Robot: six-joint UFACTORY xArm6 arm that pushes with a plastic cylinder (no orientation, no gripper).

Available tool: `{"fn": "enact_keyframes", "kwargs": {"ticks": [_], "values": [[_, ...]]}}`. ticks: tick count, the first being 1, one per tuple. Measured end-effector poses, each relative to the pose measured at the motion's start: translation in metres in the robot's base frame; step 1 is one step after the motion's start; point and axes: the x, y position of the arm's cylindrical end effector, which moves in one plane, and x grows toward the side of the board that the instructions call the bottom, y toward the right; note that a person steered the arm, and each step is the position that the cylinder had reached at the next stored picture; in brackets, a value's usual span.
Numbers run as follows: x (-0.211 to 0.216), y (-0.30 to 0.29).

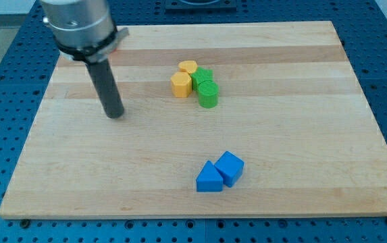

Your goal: Point your arm at the top left of the board

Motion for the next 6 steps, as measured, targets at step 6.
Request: {"fn": "enact_keyframes", "kwargs": {"ticks": [6], "values": [[-0.169,-0.133]]}}
